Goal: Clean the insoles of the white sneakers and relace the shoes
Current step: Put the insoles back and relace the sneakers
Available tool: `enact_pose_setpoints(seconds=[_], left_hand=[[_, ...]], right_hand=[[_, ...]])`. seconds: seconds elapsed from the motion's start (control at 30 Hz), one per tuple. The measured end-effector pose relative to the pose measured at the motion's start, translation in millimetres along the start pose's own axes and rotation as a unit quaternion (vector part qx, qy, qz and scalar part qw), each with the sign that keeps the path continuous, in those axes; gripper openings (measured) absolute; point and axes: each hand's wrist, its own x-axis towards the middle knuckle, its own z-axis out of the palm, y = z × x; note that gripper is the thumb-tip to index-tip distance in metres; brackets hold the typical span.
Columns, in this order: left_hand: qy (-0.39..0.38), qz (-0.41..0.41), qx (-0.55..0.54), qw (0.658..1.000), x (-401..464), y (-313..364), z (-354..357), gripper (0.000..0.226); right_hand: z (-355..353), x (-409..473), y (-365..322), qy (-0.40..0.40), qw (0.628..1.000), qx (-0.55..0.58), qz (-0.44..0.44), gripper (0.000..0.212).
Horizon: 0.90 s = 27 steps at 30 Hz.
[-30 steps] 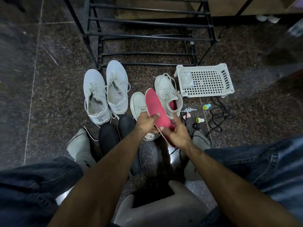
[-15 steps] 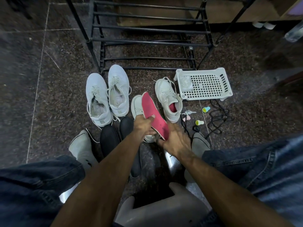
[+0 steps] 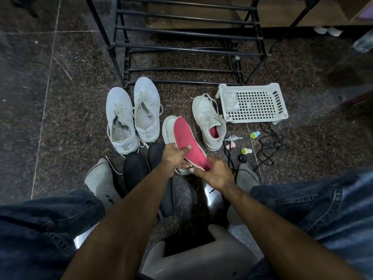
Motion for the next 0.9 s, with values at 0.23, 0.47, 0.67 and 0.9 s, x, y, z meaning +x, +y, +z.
enact_pose_setpoints(seconds=[0.23,0.47,0.67,0.9], left_hand=[[-0.028,-0.015,0.006,0.999,-3,-9,1,0.038],[-0.047,-0.018,0.042,0.998,-4,-14,4,0.040],[0.007,-0.022,-0.047,0.999,1,-12,-6,0.031],[0.090,0.223,0.494,0.836,19,-18,-23,0.015]], right_hand=[[0,2,-6,-0.039,0.999,-0.008,-0.005,0.039],[0,1,-9,-0.033,0.999,-0.032,-0.022,0.054],[-1,2,3,0.011,0.997,-0.082,0.007,0.046],[-14,0,10,0.017,0.990,-0.143,0.014,0.034]])
